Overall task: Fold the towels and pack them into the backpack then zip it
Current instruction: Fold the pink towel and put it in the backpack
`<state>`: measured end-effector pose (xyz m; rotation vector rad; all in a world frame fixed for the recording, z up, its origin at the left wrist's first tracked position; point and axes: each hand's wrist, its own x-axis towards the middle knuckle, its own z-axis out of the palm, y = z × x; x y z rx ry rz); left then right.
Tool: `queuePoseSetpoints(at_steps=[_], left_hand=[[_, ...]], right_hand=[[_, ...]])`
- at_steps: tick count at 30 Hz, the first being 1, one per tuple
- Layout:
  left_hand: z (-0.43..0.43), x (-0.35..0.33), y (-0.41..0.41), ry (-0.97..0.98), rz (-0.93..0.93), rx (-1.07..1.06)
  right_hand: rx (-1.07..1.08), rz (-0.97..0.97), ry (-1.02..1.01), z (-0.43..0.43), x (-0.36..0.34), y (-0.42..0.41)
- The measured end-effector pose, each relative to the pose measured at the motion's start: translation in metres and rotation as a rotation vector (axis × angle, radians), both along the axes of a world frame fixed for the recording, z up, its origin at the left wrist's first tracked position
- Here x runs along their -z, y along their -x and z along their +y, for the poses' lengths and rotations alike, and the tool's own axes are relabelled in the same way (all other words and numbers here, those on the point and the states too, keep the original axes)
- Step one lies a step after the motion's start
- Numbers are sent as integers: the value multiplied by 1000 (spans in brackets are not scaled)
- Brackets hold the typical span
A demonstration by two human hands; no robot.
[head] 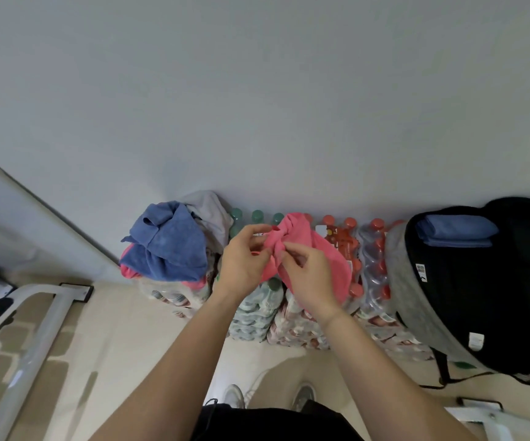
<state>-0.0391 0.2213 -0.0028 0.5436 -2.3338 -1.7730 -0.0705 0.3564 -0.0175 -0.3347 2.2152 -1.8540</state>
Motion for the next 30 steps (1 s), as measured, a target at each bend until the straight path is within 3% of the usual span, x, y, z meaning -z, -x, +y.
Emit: queuePoseSetpoints(at_steps=[7, 17, 30], left_hand=[[4, 1, -7, -78, 38, -134], [13, -3, -12, -110, 24, -150], [4, 6, -16, -70, 27, -126]], right_hand=[[146, 55, -17, 0, -1, -10], [201, 104, -77, -7, 5, -11], [82, 145, -164, -5, 10, -9]])
